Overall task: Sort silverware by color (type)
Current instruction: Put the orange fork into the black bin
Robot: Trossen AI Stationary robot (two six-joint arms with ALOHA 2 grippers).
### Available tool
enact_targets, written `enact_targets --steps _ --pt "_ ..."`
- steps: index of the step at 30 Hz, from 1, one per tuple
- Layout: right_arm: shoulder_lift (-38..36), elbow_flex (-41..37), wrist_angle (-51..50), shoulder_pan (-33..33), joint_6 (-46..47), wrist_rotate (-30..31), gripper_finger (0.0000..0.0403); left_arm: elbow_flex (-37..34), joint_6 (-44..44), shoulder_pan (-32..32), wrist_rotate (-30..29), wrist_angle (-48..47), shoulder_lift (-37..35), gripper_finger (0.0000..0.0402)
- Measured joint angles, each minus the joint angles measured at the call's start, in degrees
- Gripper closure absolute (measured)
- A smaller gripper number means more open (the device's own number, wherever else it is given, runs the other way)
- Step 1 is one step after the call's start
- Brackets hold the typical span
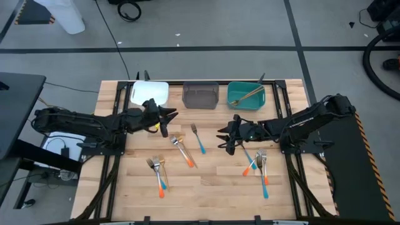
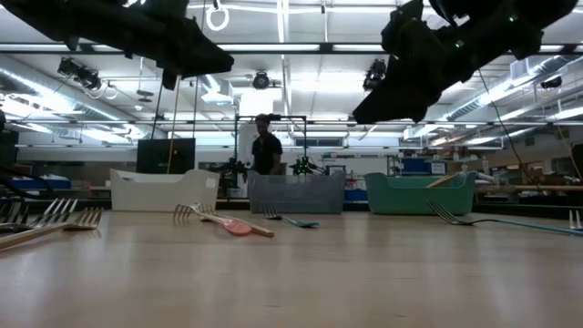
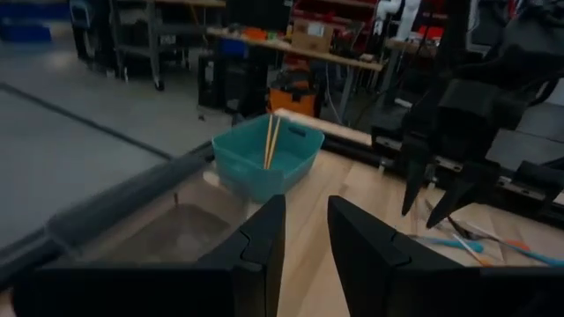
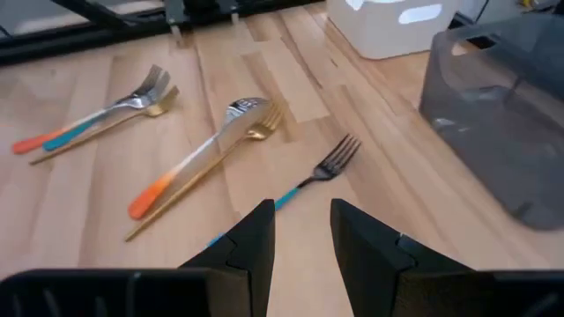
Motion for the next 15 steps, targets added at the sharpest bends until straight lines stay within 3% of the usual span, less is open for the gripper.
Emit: enact_targets --steps 8,15 --pt "0.0 -4.2 10.0 2.0 0.3 3.5 0.0280 0.2 -3.5 -2.2 0.1 -2.5 0.0 0.0306" --pt "0.0 -4.2 11.2 1.9 -3.9 4.3 0.0280 7.7 -6.1 -6.6 -0.2 -17.8 2.9 0.0306"
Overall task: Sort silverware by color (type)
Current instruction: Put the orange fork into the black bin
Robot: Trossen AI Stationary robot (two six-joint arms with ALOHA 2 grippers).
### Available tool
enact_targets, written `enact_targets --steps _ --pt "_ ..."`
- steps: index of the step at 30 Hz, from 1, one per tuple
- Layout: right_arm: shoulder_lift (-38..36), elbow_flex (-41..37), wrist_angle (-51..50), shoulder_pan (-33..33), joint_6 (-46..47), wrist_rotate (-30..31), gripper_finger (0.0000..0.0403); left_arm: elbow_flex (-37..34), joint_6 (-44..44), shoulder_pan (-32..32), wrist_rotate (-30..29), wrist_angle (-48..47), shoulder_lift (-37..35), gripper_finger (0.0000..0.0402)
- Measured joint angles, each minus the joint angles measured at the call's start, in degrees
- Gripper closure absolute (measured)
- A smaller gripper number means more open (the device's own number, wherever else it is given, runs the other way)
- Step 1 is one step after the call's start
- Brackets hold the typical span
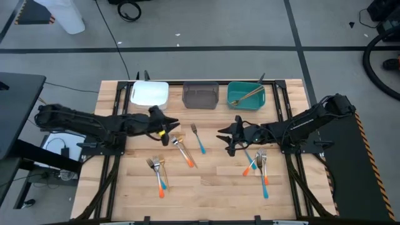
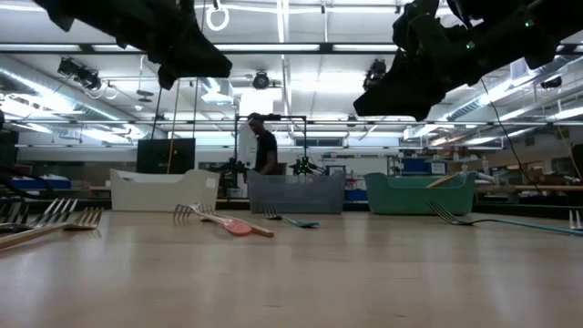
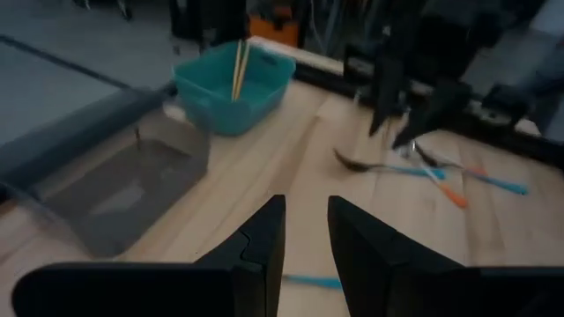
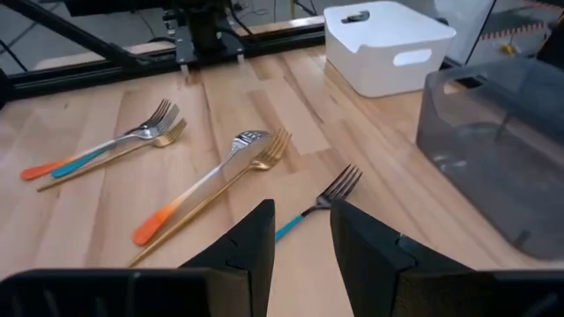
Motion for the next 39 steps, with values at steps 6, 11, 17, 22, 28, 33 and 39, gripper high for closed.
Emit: enact_targets --steps 6,11,17,22,28,33,39 --pt "0.0 0.0 -0.1 -0.1 -4.5 0.2 0.0280 5.9 -3.0 -3.9 0.8 -9.2 5.7 0.0306" --pt "0.0 0.0 0.2 -0.3 -7.7 1.8 0.0280 11.2 -5.3 -7.3 2.0 -22.9 10.9 0.0306" --pt "0.0 0.0 1.4 -1.1 -13.0 2.2 0.0280 15.6 -9.4 -9.5 7.0 -30.5 14.7 0.0306" --pt "0.0 0.0 4.6 -2.1 -16.9 2.1 0.0280 17.0 0.0 -11.6 7.8 -32.6 18.1 0.0306" --pt "0.0 0.0 6.5 -3.4 -20.0 1.6 0.0280 17.0 15.8 -12.4 7.8 -32.5 21.8 0.0306" --pt "0.0 0.0 7.1 -4.7 -20.8 1.5 0.0280 17.0 22.1 -12.4 7.8 -32.4 25.1 0.0304" --pt "0.0 0.0 7.0 -6.4 -20.7 -0.6 0.0280 17.0 26.3 -12.3 7.4 -32.1 29.3 0.0262"
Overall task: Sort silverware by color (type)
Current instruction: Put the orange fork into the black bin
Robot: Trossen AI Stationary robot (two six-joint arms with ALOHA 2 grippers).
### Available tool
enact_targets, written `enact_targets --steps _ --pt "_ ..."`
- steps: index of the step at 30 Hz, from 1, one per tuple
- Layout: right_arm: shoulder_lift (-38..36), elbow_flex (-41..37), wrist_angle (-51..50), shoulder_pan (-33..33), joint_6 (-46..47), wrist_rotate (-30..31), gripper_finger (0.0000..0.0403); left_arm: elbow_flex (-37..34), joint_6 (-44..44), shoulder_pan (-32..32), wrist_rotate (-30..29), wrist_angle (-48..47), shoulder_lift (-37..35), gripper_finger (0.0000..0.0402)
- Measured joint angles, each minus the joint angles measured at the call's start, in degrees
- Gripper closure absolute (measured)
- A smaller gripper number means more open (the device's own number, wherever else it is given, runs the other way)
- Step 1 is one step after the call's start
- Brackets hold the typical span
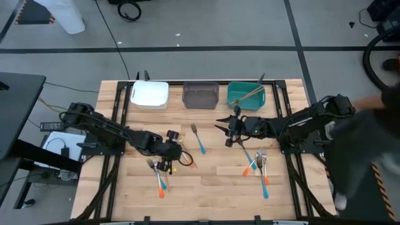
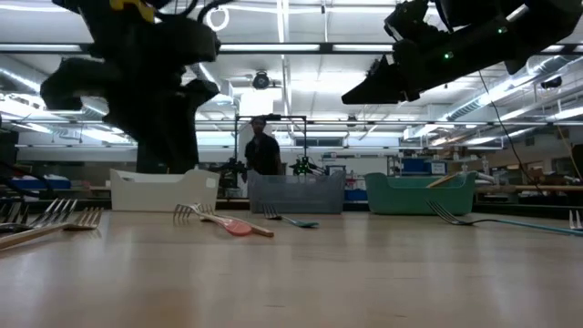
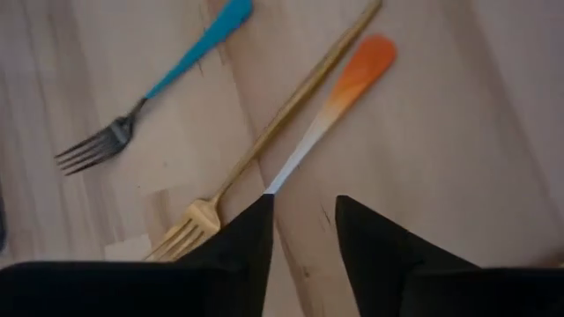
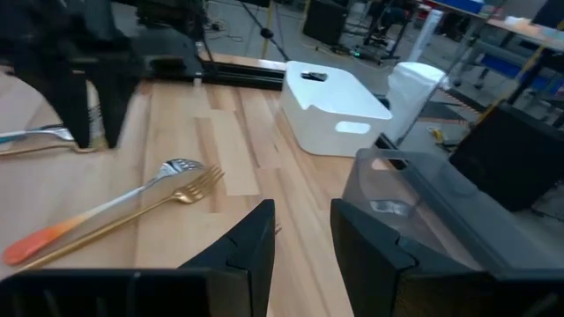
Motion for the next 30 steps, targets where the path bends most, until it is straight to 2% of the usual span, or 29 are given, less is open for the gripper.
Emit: enact_targets --steps 6,15,30 --pt "0.0 0.0 0.0 -0.5 0.2 -2.4 0.0280 0.0 3.3 2.2 -0.1 0.5 3.6 0.0217" --pt "0.0 0.0 0.0 -0.5 0.2 -2.5 0.0280 5.4 10.8 4.5 0.1 -1.5 9.0 0.0225" --pt "0.0 0.0 -0.2 -0.5 0.2 -2.5 0.0280 21.2 14.6 5.6 1.3 -23.0 19.8 0.0225"
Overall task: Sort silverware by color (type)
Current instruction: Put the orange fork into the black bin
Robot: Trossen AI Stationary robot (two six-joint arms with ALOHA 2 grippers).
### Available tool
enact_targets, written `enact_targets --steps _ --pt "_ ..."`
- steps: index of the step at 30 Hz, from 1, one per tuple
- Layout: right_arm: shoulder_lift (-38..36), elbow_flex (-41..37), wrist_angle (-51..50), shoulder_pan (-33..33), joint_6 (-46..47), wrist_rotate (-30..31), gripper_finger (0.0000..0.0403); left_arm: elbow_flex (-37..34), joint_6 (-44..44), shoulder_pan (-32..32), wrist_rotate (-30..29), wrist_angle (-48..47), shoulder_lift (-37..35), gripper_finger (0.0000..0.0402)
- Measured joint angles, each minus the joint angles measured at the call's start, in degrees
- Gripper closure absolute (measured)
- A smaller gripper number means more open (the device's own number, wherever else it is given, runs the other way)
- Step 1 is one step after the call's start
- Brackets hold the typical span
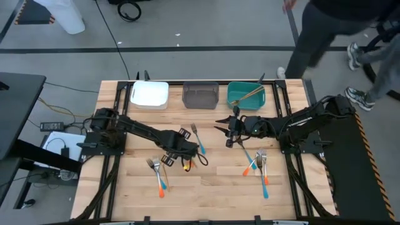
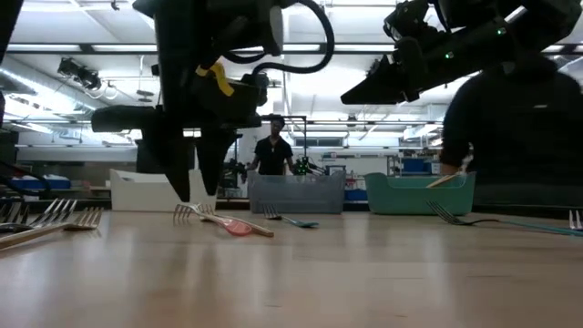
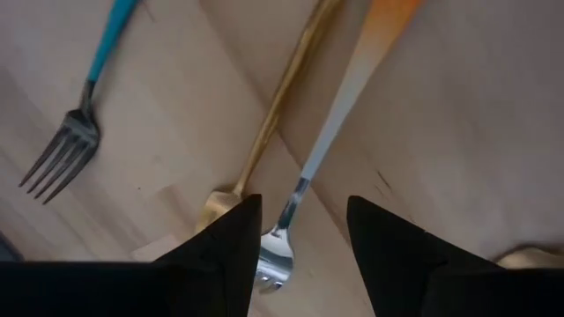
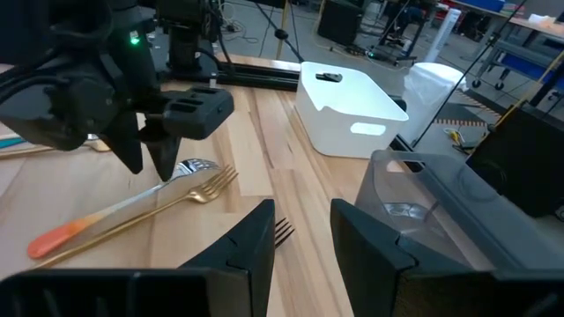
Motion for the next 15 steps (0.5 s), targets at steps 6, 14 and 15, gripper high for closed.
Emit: enact_targets --steps 6,14,15 --pt "0.0 0.0 -0.4 0.0 0.0 0.0 0.0280 0.9 3.9 0.0 -0.1 -0.8 1.5 0.0225" --pt "0.0 0.0 -1.0 0.0 0.1 0.0 0.0280 0.9 6.9 0.2 -0.1 -1.0 2.5 0.0226" --pt "0.0 0.0 -1.1 0.0 0.2 0.0 0.0280 0.9 7.4 0.2 -0.1 -0.7 2.6 0.0226"
